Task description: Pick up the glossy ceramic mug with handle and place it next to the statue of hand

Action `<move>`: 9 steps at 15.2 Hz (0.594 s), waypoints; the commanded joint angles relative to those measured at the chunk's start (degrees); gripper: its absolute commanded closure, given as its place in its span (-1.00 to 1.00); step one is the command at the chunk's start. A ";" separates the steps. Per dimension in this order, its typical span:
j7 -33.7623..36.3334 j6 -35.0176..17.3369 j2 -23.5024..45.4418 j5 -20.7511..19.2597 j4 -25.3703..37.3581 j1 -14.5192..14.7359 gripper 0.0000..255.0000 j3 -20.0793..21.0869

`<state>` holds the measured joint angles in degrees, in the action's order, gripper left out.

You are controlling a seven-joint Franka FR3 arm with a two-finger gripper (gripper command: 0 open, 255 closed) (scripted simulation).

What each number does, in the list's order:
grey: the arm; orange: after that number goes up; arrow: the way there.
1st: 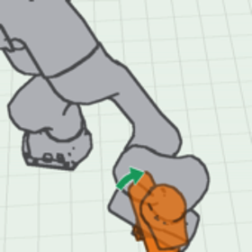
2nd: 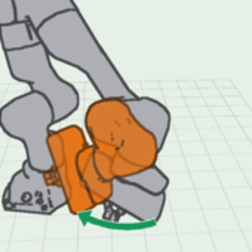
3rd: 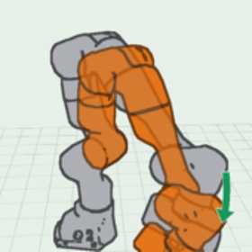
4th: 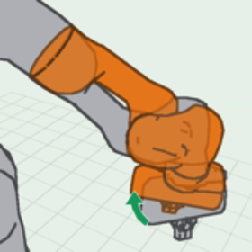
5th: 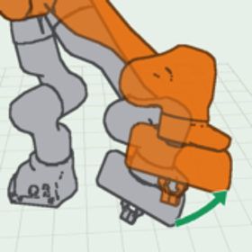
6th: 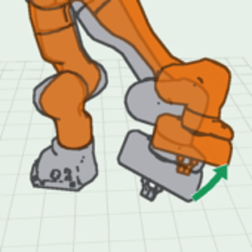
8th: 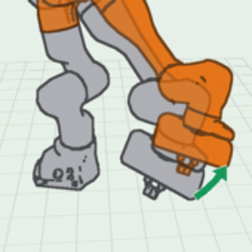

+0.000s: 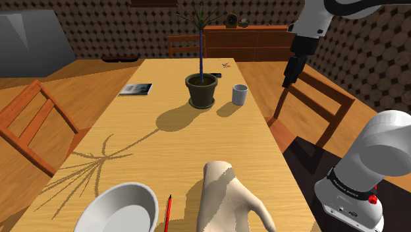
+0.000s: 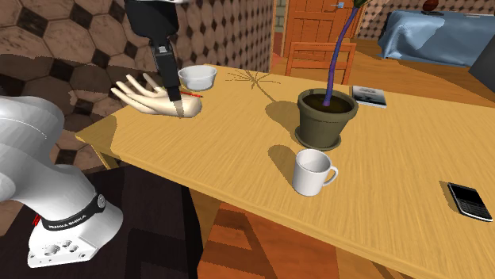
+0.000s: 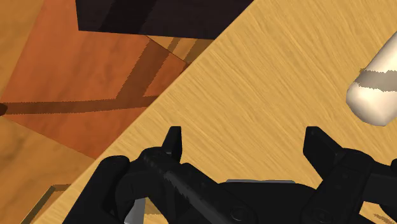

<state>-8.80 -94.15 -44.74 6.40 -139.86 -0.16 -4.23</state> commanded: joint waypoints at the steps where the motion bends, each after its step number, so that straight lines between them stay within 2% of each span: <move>1: 0.00 0.00 0.00 0.00 0.00 0.00 -1.00 0.00; 9: -2.91 -13.60 15.67 -2.82 2.92 -0.39 -1.00 -0.74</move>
<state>-10.99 -105.75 -31.30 4.09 -137.31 -0.34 -4.58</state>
